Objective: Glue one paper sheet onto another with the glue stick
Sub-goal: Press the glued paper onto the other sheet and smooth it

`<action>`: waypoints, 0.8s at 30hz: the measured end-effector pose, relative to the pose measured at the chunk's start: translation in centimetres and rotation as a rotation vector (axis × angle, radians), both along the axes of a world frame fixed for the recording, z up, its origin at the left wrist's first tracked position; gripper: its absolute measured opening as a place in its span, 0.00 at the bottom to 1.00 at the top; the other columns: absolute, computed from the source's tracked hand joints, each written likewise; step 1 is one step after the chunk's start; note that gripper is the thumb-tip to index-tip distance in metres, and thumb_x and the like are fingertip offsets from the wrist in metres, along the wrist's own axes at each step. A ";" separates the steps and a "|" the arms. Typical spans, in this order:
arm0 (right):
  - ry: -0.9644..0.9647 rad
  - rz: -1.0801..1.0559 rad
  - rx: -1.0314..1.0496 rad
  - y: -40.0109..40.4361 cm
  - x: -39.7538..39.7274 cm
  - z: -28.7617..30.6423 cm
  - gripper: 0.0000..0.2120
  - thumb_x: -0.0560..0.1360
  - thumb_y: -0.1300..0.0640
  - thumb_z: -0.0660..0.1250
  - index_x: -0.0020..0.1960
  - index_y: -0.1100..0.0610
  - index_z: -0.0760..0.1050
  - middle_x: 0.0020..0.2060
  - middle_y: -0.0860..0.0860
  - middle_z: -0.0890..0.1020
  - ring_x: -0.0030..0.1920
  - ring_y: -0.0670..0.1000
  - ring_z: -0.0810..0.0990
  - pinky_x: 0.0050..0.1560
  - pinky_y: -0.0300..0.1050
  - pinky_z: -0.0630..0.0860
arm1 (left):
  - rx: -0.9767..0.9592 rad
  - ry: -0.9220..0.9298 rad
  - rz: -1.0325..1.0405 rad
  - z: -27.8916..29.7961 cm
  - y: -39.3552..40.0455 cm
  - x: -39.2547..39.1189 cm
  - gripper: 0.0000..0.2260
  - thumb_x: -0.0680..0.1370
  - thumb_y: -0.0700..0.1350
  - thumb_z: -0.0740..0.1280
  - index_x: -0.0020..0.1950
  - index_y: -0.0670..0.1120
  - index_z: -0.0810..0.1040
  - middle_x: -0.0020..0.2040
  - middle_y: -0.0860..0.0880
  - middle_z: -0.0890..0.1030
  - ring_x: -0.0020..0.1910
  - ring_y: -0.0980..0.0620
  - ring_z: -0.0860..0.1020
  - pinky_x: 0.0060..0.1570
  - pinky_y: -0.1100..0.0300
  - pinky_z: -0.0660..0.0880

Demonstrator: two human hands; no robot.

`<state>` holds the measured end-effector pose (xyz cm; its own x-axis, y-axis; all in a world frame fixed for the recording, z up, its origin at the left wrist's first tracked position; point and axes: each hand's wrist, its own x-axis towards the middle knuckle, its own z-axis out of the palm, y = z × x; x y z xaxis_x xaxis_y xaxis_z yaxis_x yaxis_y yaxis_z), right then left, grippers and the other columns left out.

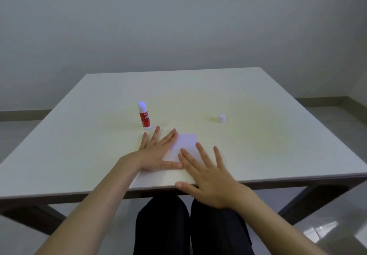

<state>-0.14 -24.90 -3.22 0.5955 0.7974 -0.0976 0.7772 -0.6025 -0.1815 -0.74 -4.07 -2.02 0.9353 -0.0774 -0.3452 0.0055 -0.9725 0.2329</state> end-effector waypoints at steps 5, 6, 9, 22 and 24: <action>-0.027 -0.200 -0.051 -0.3 1.7 0.9 0.45 0.69 0.27 0.34 0.77 0.53 0.36 0.77 0.46 0.36 0.73 0.52 0.26 0.67 0.61 0.22 | 0.008 0.002 -0.004 0.1 0.1 -0.1 0.46 0.71 0.72 0.56 0.75 0.54 0.31 0.75 0.61 0.31 0.72 0.49 0.25 0.71 0.42 0.29; -0.027 -0.175 -0.026 0.3 1.4 0.5 0.46 0.68 0.26 0.33 0.77 0.53 0.36 0.77 0.46 0.36 0.73 0.52 0.25 0.65 0.60 0.21 | 0.006 0.002 -0.005 0.0 0.1 -0.1 0.46 0.71 0.72 0.56 0.75 0.54 0.31 0.75 0.61 0.31 0.72 0.49 0.25 0.71 0.42 0.28; 0.024 -0.084 0.005 1.9 0.8 -0.4 0.46 0.68 0.25 0.33 0.77 0.52 0.36 0.77 0.45 0.37 0.72 0.49 0.24 0.63 0.59 0.19 | -0.005 -0.001 -0.004 -0.1 0.1 0.0 0.46 0.70 0.71 0.57 0.75 0.55 0.31 0.75 0.62 0.31 0.72 0.50 0.25 0.70 0.43 0.28; -0.046 -0.175 -0.042 2.7 3.9 0.5 0.38 0.73 0.30 0.37 0.77 0.47 0.36 0.77 0.41 0.39 0.75 0.55 0.30 0.69 0.64 0.26 | -0.015 -0.017 -0.011 -0.1 0.2 0.2 0.46 0.70 0.71 0.56 0.76 0.54 0.33 0.74 0.63 0.31 0.72 0.50 0.26 0.71 0.42 0.29; -0.074 -0.210 -0.061 2.7 3.7 0.7 0.39 0.72 0.29 0.37 0.77 0.49 0.37 0.77 0.42 0.39 0.75 0.56 0.31 0.69 0.64 0.26 | -0.020 -0.015 -0.002 -0.1 0.0 0.0 0.46 0.71 0.71 0.57 0.76 0.54 0.33 0.75 0.63 0.32 0.72 0.50 0.26 0.71 0.42 0.29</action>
<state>3.61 -22.22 -2.48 0.7553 0.6489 -0.0918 0.6431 -0.7608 -0.0871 -0.75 -4.06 -2.08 0.9401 -0.0863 -0.3299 -0.0003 -0.9677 0.2521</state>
